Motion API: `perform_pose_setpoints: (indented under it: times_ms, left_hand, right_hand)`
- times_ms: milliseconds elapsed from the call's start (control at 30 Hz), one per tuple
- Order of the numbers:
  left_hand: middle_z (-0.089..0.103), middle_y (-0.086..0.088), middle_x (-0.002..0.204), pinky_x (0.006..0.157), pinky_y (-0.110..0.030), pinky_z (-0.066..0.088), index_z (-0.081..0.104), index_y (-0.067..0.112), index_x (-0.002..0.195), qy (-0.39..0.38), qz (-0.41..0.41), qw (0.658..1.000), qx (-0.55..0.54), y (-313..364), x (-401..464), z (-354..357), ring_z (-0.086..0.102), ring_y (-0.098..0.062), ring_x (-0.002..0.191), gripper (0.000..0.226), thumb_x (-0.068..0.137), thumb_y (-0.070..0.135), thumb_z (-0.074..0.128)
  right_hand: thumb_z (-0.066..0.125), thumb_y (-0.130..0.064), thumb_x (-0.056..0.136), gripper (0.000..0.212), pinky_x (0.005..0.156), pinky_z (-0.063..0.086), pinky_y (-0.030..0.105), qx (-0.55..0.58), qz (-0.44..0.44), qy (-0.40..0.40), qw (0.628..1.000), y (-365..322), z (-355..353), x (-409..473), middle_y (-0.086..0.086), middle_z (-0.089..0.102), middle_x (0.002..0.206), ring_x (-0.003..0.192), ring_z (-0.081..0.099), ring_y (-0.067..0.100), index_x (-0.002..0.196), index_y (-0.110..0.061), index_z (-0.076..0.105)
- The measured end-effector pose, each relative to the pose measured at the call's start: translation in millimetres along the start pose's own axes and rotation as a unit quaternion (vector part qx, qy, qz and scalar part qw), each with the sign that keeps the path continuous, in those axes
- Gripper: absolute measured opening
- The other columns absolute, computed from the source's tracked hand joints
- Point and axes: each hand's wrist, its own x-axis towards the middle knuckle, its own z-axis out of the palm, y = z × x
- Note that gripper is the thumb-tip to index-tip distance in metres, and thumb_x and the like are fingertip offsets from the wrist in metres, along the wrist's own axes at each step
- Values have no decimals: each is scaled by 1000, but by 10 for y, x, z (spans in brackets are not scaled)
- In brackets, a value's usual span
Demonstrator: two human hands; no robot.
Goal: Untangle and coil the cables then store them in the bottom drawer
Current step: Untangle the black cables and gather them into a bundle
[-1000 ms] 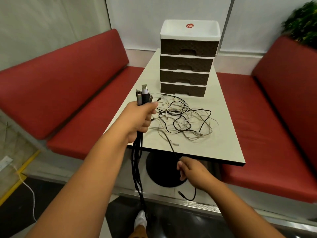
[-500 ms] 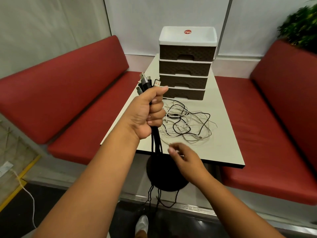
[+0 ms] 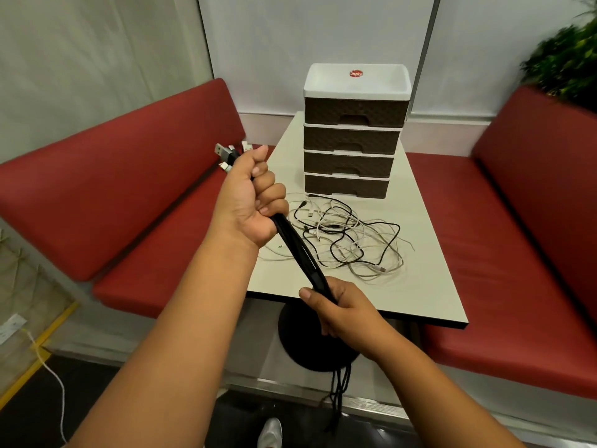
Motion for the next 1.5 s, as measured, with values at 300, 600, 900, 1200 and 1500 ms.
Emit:
perform_pose_setpoints:
  times_ms: [300, 600, 900, 1200, 1500]
  left_hand:
    - [17, 8, 39, 30, -17, 10, 32, 24, 51, 41, 52, 998, 3, 353, 59, -291, 13, -6, 30, 48, 94, 28, 52]
    - [18, 9, 40, 30, -17, 12, 33, 24, 52, 127, 81, 986, -68, 588, 139, -780, 14, -6, 30, 45, 93, 25, 52]
    - [22, 9, 37, 30, -16, 17, 33, 21, 61, 238, 60, 963, -108, 421, 480, -1473, 19, -5, 27, 41, 97, 23, 50]
    - [66, -7, 60, 59, -27, 59, 59, 7, 80, 226, -185, 946, 139, 130, 511, -2215, 67, -17, 60, 34, 94, 37, 60]
    - [66, 2, 95, 71, -30, 46, 64, 16, 97, 77, -34, 638, 766, 738, 410, -1778, 63, -14, 87, 81, 75, 88, 35]
  right_hand:
    - [63, -32, 93, 28, 45, 36, 26, -34, 41, -26, 998, 224, -36, -30, 3, 38, 62, 51, 41, 18, 77, -18, 45]
    - [57, -45, 93, 31, 53, 31, 22, -76, 45, -73, 993, 363, -158, -18, -8, 39, 61, 53, 37, 8, 74, -24, 46]
    - [51, -42, 97, 34, 51, 26, 25, -84, 36, -48, 995, 52, -333, 3, -6, 35, 61, 54, 31, 10, 68, -25, 45]
    - [48, -40, 92, 34, 47, 25, 19, -85, -16, -41, 995, -883, -334, 391, -5, 33, 59, 53, 26, 10, 63, -24, 45]
    - [47, -40, 100, 38, 45, 23, 24, -183, -10, -59, 981, -1284, -120, 809, -11, 33, 55, 50, 26, 11, 65, -23, 46]
